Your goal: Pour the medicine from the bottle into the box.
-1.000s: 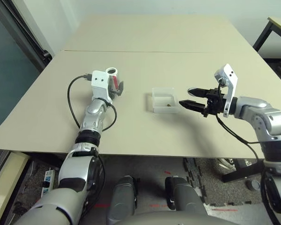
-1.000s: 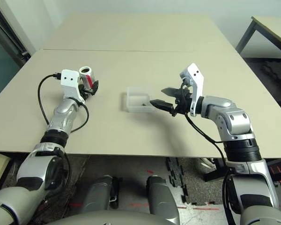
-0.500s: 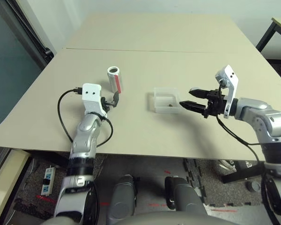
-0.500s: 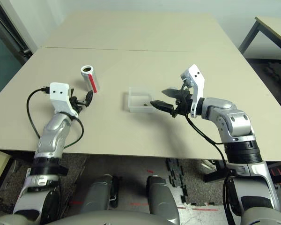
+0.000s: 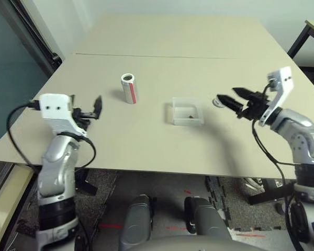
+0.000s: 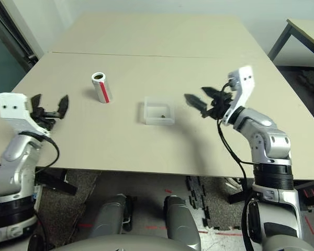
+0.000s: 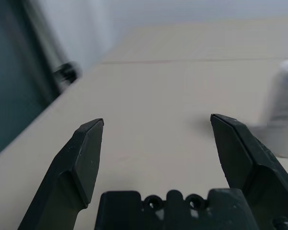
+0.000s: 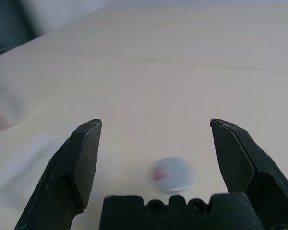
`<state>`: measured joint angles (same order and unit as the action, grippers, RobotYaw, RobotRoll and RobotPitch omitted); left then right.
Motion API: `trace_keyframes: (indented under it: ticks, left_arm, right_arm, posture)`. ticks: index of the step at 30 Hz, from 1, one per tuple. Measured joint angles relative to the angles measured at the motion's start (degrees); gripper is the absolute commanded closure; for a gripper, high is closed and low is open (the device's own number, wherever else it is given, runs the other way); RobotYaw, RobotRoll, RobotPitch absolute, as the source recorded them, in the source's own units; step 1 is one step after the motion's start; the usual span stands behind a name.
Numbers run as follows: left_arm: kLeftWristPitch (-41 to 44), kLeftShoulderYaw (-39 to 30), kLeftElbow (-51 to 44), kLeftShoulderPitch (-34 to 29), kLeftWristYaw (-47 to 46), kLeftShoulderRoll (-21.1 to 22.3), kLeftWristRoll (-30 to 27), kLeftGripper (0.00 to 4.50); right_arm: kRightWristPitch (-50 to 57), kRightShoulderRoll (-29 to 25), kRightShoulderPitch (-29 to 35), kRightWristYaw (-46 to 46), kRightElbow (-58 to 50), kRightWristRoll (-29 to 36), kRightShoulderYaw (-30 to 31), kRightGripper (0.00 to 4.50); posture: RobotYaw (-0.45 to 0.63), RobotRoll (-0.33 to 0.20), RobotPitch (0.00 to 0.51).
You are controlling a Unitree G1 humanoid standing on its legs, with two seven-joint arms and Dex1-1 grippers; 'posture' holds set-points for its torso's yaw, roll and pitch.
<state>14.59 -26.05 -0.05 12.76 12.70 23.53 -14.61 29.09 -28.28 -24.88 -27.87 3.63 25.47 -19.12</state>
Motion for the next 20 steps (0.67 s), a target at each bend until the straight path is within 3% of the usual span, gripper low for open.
trace_keyframes:
  ticks: [6,13,20]
  left_arm:
    - [-5.03,-0.42,18.19,9.17,1.72,4.35,0.05,0.03]
    - [-12.5,0.89,37.15,18.45,3.81,6.85,0.96,0.03]
    - [-16.76,1.71,44.19,19.92,3.79,7.11,1.09,0.03]
  right_arm:
    - [-7.09,0.09,-2.2,9.78,8.17,-3.9,-3.89,0.0]
    - [-14.45,0.23,-3.35,16.01,16.23,-6.86,-4.3,0.0]
    - [-17.26,0.26,-1.77,22.07,18.8,-8.76,-5.93,0.0]
  posture:
    - [0.09,0.0,0.112]
    - [0.06,0.0,0.123]
    - [0.06,0.0,0.125]
